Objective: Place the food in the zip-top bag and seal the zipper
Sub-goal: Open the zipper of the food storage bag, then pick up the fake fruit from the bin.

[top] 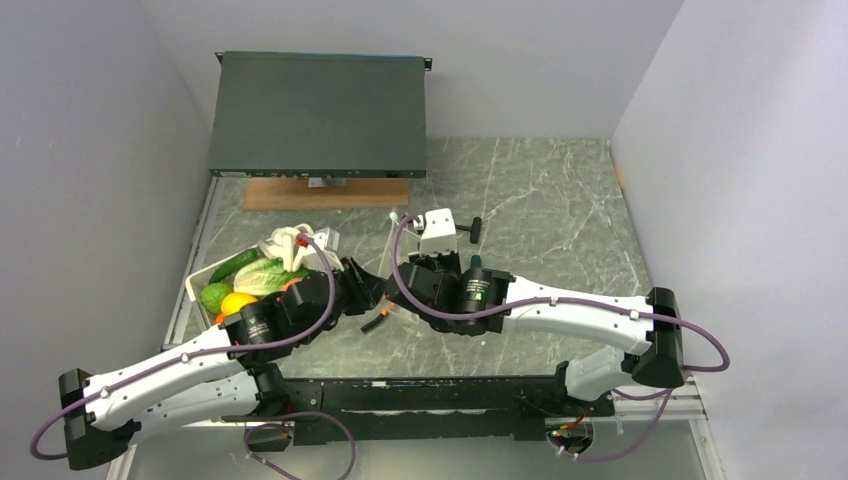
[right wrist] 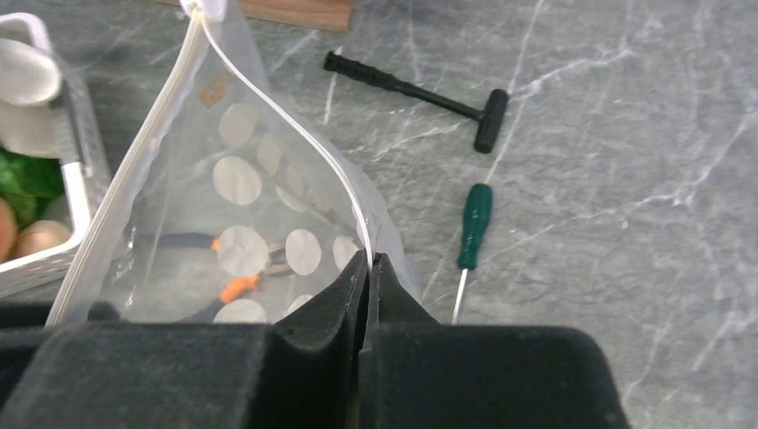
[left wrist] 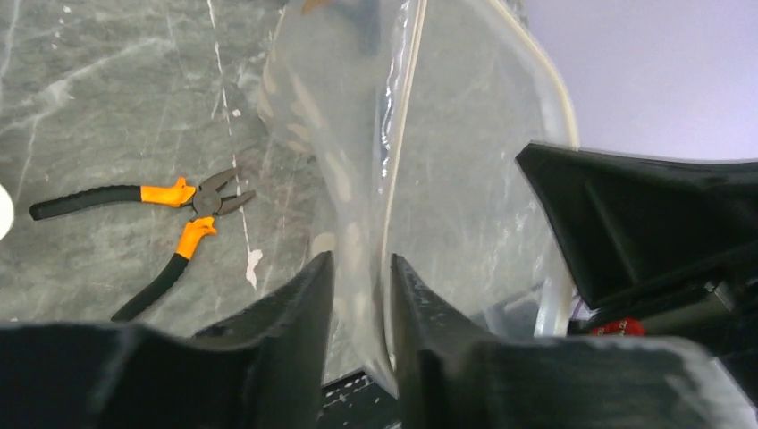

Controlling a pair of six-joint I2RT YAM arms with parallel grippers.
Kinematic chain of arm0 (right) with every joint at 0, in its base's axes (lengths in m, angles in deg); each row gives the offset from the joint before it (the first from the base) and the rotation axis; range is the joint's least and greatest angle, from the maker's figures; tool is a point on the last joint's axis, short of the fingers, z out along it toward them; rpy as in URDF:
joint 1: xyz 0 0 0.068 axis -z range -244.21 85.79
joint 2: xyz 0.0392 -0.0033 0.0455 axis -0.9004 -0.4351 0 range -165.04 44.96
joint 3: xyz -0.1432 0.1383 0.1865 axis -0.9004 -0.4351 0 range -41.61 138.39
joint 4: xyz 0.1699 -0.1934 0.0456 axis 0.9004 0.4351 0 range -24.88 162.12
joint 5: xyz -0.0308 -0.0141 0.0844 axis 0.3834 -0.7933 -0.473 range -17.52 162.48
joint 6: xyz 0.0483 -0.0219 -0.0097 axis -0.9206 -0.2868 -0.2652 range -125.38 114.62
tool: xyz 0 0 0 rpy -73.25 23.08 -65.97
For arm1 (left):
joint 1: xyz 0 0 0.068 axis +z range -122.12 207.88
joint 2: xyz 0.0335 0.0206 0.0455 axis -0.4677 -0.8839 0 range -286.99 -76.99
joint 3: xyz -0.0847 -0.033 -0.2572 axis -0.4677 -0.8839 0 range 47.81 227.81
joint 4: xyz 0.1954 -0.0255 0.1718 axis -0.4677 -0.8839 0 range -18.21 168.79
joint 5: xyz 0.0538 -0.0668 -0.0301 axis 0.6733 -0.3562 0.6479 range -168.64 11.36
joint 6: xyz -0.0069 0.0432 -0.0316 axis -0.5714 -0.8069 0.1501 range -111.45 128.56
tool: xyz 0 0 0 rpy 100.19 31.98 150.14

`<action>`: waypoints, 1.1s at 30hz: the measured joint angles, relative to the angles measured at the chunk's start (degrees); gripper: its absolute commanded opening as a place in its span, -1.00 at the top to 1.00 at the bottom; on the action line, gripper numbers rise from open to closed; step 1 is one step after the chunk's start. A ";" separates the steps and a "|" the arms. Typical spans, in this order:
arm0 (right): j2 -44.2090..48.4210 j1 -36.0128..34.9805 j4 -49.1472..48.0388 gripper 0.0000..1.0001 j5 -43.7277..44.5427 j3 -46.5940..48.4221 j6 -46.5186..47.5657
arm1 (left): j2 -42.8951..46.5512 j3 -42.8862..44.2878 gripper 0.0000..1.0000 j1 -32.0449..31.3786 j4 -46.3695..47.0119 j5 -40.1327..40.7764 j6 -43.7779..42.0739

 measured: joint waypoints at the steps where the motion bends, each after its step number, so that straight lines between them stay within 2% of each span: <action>1: 0.13 -0.02 -0.13 1.00 0.72 -0.59 0.68 | 0.33 -0.83 0.11 0.00 0.61 -0.68 0.02; 5: 0.87 -0.07 -0.15 1.00 3.41 -1.68 2.91 | -1.01 -0.66 -0.24 0.00 1.60 -5.07 -0.76; 7: 2.10 -0.07 -1.05 1.00 3.72 -2.71 5.22 | -2.60 1.53 -0.48 0.00 0.31 -6.75 -1.62; 10: 5.11 -0.07 -3.39 1.00 3.10 -5.79 9.55 | -4.26 5.25 -0.69 0.00 -0.70 -9.64 -3.37; 15: 10.36 -0.07 -8.07 1.00 0.28 -11.32 15.58 | -1.11 5.35 -0.78 0.00 -0.66 -14.25 -5.09; 18: 12.79 -0.07 -11.58 1.00 -2.27 -14.25 17.99 | 3.65 5.35 -0.78 0.00 -3.72 -13.84 -5.77; 20: 14.27 -0.07 -14.01 1.00 -4.57 -15.69 19.02 | 6.64 6.97 -0.79 -0.04 -11.17 -10.25 -5.66; 25: 18.53 -0.07 -20.31 1.00 -9.86 -18.95 20.50 | 7.21 11.26 -0.81 -0.04 -27.43 -0.96 -2.32; 33: 21.11 -0.07 -26.51 1.00 -15.08 -22.49 21.79 | -1.09 11.69 -0.94 -0.04 -52.04 11.89 10.58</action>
